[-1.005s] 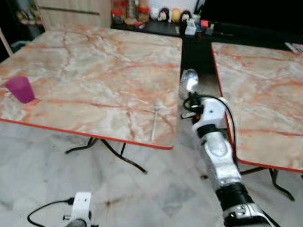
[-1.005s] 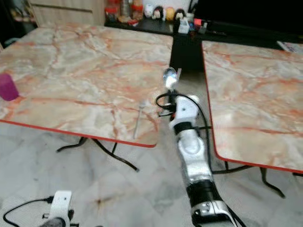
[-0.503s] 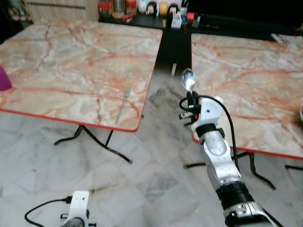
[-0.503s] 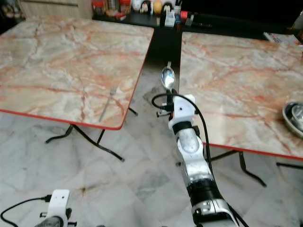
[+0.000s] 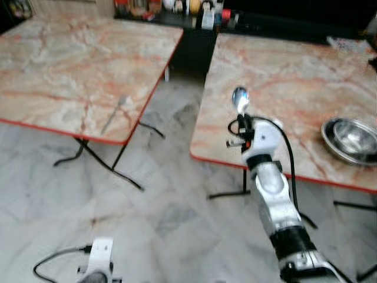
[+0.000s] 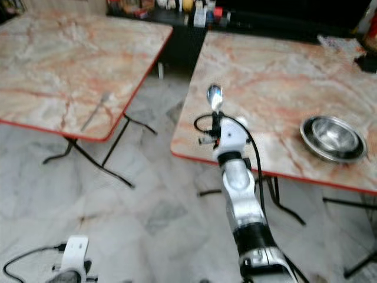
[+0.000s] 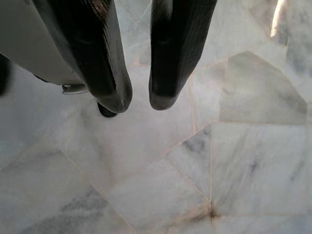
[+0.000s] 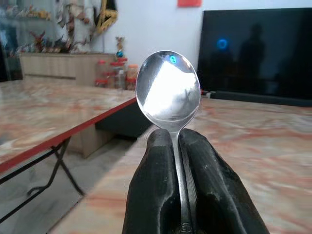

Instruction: Setting the table

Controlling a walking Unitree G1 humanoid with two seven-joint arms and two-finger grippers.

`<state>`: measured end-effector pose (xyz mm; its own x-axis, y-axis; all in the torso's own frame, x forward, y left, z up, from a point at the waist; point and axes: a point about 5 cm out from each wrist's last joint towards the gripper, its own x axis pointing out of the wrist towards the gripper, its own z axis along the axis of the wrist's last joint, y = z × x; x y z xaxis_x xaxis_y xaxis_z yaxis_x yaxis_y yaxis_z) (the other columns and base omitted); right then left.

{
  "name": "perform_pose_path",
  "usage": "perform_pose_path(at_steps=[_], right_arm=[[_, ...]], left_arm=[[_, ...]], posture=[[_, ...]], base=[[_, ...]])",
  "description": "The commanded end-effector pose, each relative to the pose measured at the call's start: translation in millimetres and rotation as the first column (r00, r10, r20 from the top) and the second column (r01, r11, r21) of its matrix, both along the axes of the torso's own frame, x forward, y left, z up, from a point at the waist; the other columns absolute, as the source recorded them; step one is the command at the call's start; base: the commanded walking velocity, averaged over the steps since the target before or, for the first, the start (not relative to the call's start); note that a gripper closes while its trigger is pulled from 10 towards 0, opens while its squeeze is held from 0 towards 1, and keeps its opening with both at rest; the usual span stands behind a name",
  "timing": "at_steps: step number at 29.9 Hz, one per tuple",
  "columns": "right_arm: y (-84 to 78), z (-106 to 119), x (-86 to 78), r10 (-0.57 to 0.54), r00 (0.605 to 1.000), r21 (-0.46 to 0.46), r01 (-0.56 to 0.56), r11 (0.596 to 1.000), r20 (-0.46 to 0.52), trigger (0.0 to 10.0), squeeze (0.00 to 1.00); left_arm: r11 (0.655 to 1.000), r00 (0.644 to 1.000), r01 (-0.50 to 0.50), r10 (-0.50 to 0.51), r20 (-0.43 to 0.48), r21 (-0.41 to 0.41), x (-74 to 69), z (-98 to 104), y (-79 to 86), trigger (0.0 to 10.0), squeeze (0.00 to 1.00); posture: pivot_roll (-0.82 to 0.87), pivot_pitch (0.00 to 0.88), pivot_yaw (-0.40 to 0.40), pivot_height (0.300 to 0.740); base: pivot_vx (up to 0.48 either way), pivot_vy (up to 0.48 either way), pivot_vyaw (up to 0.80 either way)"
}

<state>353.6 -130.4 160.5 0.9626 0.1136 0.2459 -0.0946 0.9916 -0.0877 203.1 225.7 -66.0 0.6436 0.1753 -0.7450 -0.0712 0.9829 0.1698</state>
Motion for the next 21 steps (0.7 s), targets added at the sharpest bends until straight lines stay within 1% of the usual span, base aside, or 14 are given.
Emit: perform_pose_path(at_steps=[1, 7, 14, 21], right_arm=[[-11.8, -1.1, -0.5, -0.047, 0.999, 0.013, 0.047, 0.999, -0.007, 10.0, 0.00], [-12.8, -0.6, -0.8, -0.055, 0.998, 0.004, 0.055, 0.998, -0.005, 10.0, 0.00], [-18.9, -2.3, -1.7, -0.087, 0.996, 0.017, 0.087, 0.996, -0.008, 10.0, 0.00], [-18.1, -2.2, -1.7, -0.087, 0.996, 0.022, 0.087, 0.996, -0.006, 10.0, 0.00]], left_arm=[[1.000, 1.000, 0.006, -0.006, -0.006, -0.014, -1.4, -2.2, -6.2, 10.0, 0.00], [1.000, 1.000, 0.007, -0.007, -0.007, -0.015, -1.9, -2.5, -6.2, 10.0, 0.00], [1.000, 1.000, 0.013, -0.014, -0.005, -0.014, -1.5, -2.3, -6.5, 10.0, 0.00], [1.000, 1.000, 0.016, -0.016, -0.003, -0.016, -1.5, -2.4, -7.4, 10.0, 0.00]], posture=[[0.01, 0.142, -0.027, 0.740], [0.01, 0.142, -0.025, 0.740], [0.00, 0.148, -0.022, 0.740], [0.01, 0.141, -0.024, 0.740]], base=[[0.000, -0.435, 0.00], [0.000, -0.436, 0.00], [0.000, -0.434, 0.00], [0.000, -0.433, 0.00]])
